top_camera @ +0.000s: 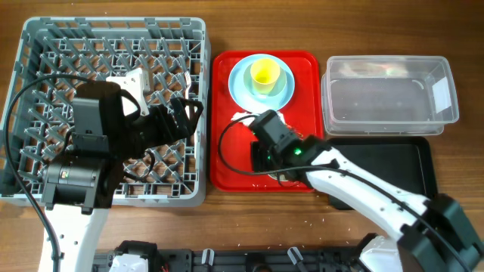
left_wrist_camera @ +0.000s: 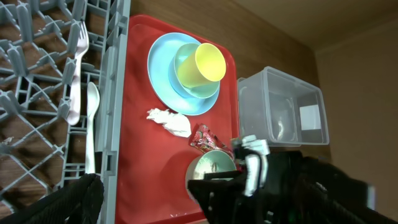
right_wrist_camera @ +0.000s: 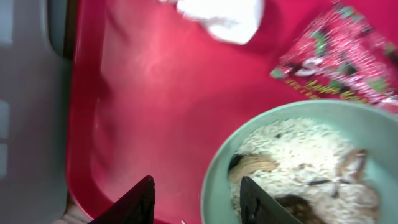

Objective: Sort waste into correct bins and load items into the dishwasher rack
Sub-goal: 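Grasp the rim of the green bowl with the right gripper, then lift the bowl and move it over the black tray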

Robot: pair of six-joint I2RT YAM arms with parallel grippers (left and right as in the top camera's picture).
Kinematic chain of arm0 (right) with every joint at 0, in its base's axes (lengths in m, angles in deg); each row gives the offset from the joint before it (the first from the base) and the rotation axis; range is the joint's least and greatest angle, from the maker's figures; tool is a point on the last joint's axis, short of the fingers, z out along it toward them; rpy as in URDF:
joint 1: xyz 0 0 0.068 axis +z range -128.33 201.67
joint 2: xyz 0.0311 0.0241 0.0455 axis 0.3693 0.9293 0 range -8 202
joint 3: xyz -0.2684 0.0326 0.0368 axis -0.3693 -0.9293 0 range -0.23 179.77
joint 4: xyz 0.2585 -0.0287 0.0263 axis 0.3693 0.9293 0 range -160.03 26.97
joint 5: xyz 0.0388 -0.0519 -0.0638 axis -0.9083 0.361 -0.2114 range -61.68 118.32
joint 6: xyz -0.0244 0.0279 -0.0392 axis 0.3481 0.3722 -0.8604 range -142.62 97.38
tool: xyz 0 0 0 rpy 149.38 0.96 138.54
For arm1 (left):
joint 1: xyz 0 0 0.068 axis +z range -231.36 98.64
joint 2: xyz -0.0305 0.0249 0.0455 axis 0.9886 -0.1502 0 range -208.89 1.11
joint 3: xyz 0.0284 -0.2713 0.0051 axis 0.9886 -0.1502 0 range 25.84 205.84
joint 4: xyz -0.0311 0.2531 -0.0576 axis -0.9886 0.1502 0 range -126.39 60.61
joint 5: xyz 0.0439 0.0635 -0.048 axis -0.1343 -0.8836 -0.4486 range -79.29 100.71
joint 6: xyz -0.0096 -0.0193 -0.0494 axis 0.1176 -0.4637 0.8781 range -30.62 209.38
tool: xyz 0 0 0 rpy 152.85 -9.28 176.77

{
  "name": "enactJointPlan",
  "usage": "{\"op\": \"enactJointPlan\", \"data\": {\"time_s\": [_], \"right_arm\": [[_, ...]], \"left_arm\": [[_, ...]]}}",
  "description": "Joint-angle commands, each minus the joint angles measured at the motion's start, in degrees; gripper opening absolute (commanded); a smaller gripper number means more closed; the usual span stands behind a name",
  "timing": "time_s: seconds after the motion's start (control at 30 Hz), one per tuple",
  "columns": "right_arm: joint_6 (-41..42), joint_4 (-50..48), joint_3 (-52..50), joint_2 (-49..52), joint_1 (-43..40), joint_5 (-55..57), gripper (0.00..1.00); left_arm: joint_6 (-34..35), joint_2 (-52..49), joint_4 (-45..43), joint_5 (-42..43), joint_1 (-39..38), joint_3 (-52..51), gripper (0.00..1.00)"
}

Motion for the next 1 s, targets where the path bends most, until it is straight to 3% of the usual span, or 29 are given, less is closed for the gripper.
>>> {"op": "enactJointPlan", "data": {"time_s": [0.0, 0.07, 0.33, 0.97], "right_arm": [[1.25, -0.72, -0.37, 4.26, 1.60, 3.19, 0.43], [1.27, -0.72, -0.37, 5.20, 1.64, 3.58, 0.36], [1.29, -1.11, -0.31, 5.18, 1.64, 3.48, 0.25], [2.69, 3.98, -0.37, 5.25, 1.64, 0.55, 0.20]], "left_arm": [[0.52, 0.07, -0.15, 0.72, 0.31, 0.50, 1.00], [0.52, 0.07, -0.15, 0.72, 0.31, 0.50, 1.00], [0.52, 0.07, -0.15, 0.72, 0.31, 0.50, 1.00], [0.52, 0.07, -0.15, 0.72, 0.31, 0.50, 1.00]]}}
